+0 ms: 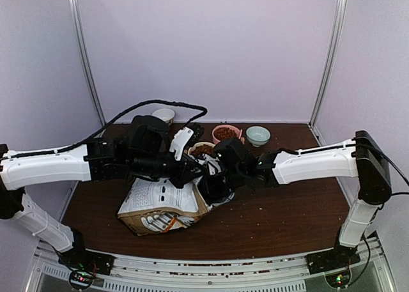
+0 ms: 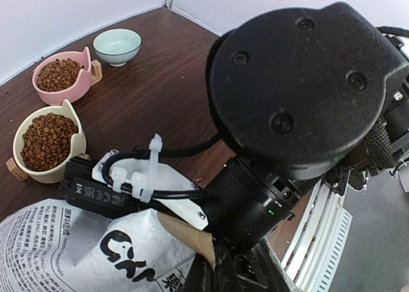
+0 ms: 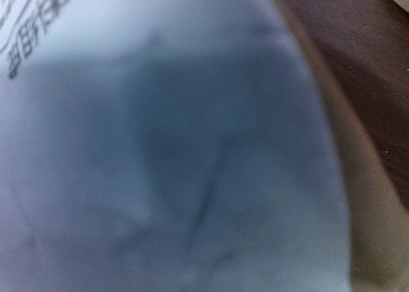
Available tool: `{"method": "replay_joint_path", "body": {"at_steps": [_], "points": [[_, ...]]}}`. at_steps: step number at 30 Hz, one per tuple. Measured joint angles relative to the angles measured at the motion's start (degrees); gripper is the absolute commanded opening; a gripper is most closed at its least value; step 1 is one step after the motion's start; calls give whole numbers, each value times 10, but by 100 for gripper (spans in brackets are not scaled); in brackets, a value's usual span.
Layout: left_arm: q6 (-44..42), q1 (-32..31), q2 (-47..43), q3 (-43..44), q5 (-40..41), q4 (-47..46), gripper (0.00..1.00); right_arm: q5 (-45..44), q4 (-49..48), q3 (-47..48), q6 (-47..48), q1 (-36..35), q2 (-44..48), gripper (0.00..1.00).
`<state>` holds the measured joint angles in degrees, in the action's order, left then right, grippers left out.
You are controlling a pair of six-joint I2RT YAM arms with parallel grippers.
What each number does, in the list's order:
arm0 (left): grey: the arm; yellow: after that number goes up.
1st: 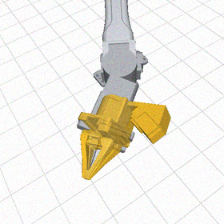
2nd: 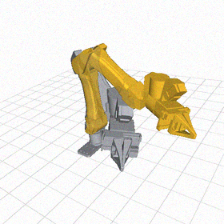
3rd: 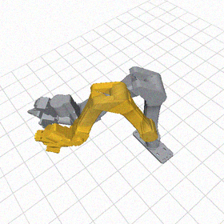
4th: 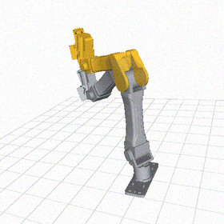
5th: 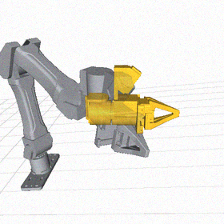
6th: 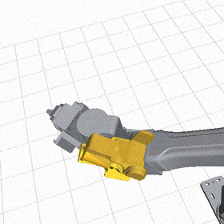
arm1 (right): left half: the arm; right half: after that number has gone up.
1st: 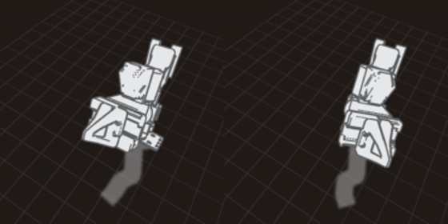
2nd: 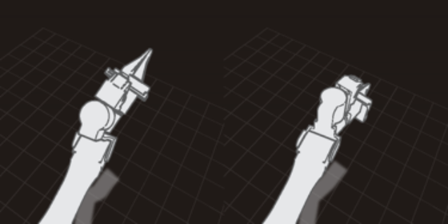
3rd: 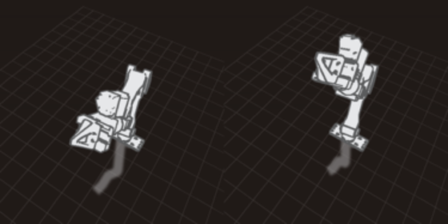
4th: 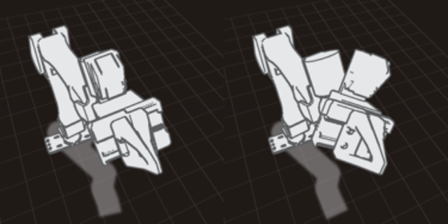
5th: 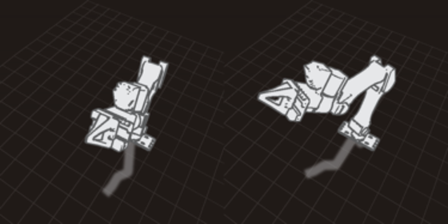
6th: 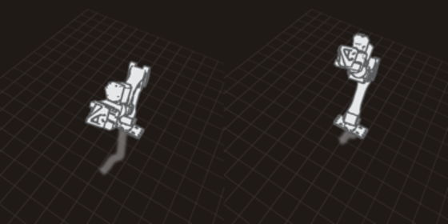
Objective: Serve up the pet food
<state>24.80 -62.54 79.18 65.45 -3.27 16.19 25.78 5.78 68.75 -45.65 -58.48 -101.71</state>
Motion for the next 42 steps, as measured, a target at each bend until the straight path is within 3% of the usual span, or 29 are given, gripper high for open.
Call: {"method": "replay_joint_path", "body": {"at_steps": [12, 24, 32, 42], "points": [[3, -3, -38, -21, 14, -2, 0, 156, -303, -148, -175, 39, 61, 0], [2, -4, -111, -21, 89, 57, 0, 198, -350, -269, -282, 131, 225, 0], [3, 1, -134, -21, 119, 79, 0, 220, -365, -323, -323, 152, 266, 0], [10, 12, -151, -21, 138, 89, 0, 231, -480, -365, -431, 161, 306, 0]]}}
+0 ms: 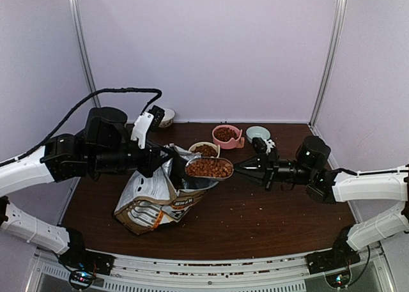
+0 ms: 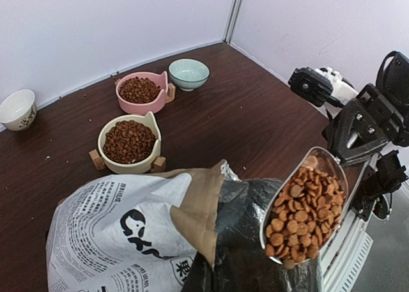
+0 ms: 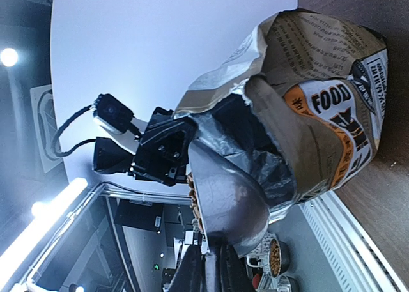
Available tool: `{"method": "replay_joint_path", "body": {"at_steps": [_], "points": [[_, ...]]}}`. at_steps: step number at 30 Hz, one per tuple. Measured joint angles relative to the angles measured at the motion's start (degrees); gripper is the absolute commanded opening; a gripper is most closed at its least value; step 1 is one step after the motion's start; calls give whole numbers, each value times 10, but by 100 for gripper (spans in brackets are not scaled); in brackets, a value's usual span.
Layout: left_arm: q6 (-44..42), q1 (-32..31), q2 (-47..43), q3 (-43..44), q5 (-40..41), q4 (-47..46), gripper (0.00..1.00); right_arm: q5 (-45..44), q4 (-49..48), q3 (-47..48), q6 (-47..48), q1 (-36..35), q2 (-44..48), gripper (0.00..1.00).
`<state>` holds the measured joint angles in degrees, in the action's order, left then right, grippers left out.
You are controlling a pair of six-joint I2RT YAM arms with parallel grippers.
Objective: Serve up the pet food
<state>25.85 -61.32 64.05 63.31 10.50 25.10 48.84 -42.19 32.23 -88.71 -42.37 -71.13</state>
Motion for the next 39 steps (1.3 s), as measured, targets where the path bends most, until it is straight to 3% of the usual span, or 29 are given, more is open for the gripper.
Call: {"method": "replay_joint_path", "body": {"at_steps": [8, 13, 17, 23, 31, 39], "points": [[2, 9, -1, 0, -4, 2, 0, -3, -87, -3, -75, 0, 18, 0], [5, 28, -5, 0, -17, 3, 0, -14, -85, 0, -85, 0, 28, 0], [1, 64, -23, 0, -28, 17, 0, -29, -17, 39, -52, 12, 36, 0], [-45, 170, -82, 2, -38, 82, 0, -55, 88, 120, 7, 68, 32, 0], [-130, 298, -118, 8, -74, 142, 0, -69, 181, 221, 88, 118, -72, 0], [-183, 315, -141, -26, -111, 108, 0, -86, 296, 314, 187, 146, -203, 0]]}}
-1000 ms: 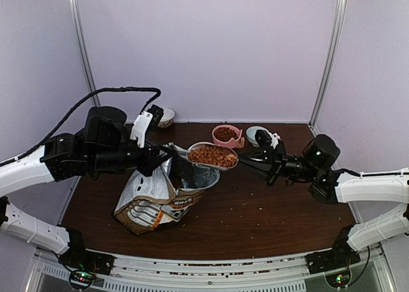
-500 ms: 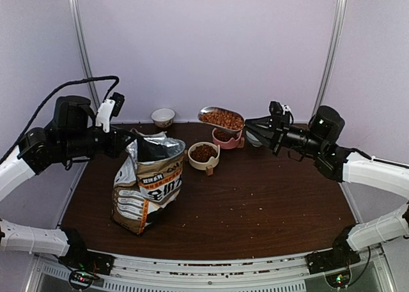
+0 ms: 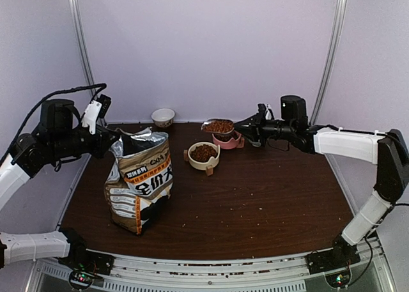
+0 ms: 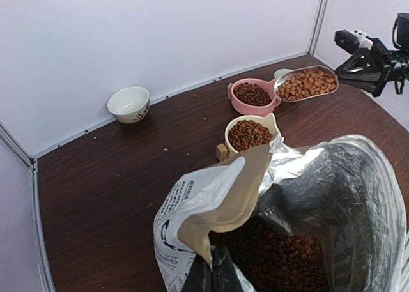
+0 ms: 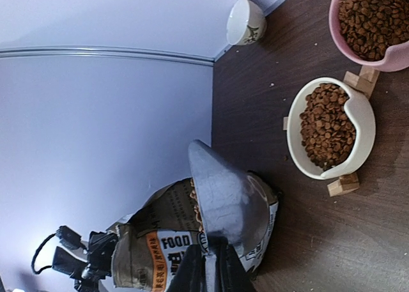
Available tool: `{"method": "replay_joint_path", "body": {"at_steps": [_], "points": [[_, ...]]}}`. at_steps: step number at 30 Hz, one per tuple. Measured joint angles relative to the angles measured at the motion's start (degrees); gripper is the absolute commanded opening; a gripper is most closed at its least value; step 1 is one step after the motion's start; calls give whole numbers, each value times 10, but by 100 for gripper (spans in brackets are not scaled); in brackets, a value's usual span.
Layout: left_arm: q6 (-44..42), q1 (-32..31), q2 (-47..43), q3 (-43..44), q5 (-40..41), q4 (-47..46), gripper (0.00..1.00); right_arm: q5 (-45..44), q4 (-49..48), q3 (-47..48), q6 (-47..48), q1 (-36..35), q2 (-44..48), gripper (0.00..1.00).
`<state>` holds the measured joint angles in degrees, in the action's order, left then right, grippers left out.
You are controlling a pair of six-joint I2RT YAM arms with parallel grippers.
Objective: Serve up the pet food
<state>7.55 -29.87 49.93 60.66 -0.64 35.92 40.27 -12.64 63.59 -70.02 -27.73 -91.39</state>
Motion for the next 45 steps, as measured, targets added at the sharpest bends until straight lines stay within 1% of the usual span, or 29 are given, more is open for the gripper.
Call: {"method": "replay_joint_path", "body": {"at_steps": [8, 17, 26, 36, 45], "points": [[-7, 3, -10, -17, -21, -21, 0, -17, 99, 95, 78, 7, -114, 0], [-7, 3, -8, -18, -32, -25, 0, -39, 191, 167, 144, 8, -166, 0], [-7, 3, -2, -18, -36, -30, 0, -57, 254, 222, 186, 9, -193, 0], [-7, 3, 9, -17, -48, -39, 0, -72, 307, 255, 225, 9, -206, 0], [-6, 3, 14, -15, -57, -42, 0, -113, 381, 301, 292, 9, -206, 0]]}}
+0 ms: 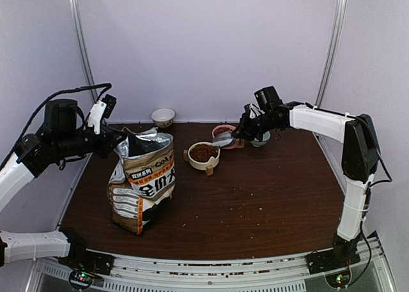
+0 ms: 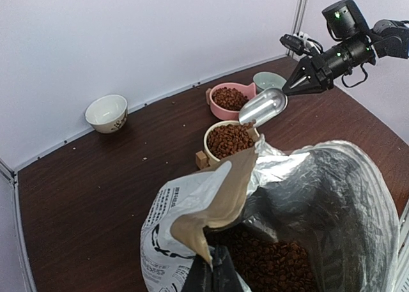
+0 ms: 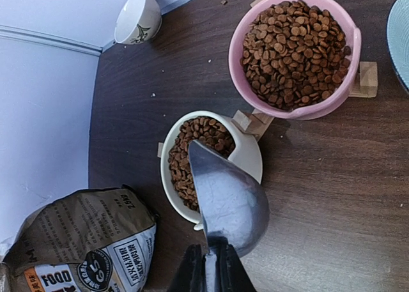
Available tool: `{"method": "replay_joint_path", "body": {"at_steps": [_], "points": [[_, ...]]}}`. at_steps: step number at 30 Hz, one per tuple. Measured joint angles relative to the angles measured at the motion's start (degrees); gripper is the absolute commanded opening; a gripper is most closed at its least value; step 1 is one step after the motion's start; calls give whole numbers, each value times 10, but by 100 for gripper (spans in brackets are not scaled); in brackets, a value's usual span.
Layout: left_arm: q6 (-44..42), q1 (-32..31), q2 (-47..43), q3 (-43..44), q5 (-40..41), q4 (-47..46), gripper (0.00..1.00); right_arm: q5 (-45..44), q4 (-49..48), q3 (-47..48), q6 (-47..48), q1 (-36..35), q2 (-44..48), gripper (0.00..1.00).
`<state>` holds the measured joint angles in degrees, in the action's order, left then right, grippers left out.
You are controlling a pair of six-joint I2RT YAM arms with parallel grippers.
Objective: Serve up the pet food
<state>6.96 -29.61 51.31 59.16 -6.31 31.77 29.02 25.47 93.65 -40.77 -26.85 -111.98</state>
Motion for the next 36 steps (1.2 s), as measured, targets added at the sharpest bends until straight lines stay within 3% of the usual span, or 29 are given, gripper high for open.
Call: {"method": "replay_joint_path", "body": {"at_steps": [14, 18, 22, 28, 36], "points": [[15, 0, 7, 3, -17, -1, 0, -38, 77, 38, 118, 0, 11, 0], [16, 0, 19, 15, -59, 4, 0, -43, 82, 22, 130, 2, 49, 0], [15, -24, 40, 35, -92, 20, 0, -33, 48, -107, 122, 22, 186, 0], [8, -134, 100, 102, -79, 70, 0, 21, -57, -337, 69, 118, 349, 0], [34, -229, 183, 164, -76, 74, 0, 81, -174, -559, 5, 189, 377, 0]]}}
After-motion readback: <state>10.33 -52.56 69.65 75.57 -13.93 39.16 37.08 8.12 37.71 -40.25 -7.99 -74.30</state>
